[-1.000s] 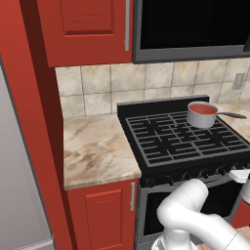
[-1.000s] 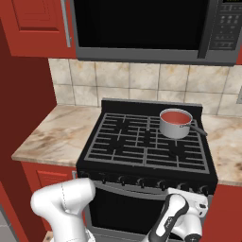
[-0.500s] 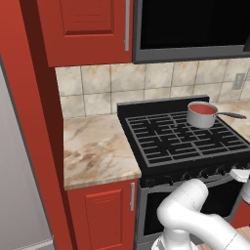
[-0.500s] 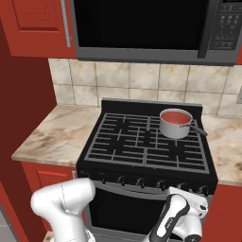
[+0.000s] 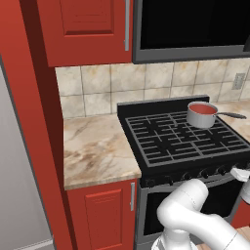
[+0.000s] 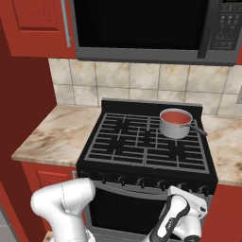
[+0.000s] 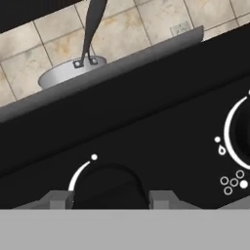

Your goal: Wait until the marinara sauce is simmered to a deep red color and then turn off the stove.

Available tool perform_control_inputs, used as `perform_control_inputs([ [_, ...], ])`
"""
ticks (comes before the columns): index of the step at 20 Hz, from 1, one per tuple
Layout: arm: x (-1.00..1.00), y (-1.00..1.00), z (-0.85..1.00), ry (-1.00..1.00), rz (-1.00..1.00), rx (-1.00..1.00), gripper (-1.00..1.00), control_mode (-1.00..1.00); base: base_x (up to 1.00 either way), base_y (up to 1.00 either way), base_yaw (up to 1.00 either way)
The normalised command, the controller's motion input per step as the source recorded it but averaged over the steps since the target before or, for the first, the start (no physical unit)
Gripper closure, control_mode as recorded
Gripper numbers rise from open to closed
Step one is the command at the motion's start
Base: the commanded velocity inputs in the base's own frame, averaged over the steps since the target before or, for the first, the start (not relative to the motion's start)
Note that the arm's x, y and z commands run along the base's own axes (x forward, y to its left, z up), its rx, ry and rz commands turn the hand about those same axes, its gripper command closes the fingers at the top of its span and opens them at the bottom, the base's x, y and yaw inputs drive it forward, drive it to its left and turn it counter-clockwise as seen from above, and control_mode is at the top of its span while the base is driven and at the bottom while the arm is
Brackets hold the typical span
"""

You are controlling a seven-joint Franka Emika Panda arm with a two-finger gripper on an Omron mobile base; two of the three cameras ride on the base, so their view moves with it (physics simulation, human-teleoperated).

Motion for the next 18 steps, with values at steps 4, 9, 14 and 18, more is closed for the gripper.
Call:
perform_control_inputs([
  [4,0.0,0.0,0.0,0.01,-0.09,0.11,1.0,-1.0,0.0,0.0,0.0],
  [9,0.0,0.0,0.0,0.03,-0.09,0.12,1.0,-1.0,0.0,0.0,0.0],
  [14,0.0,0.0,0.0,0.04,-0.08,0.15,1.0,-1.0,0.0,0.0,0.0],
  [18,0.0,0.0,0.0,0.05,-0.07,0.16,1.0,-1.0,0.0,0.0,0.0],
])
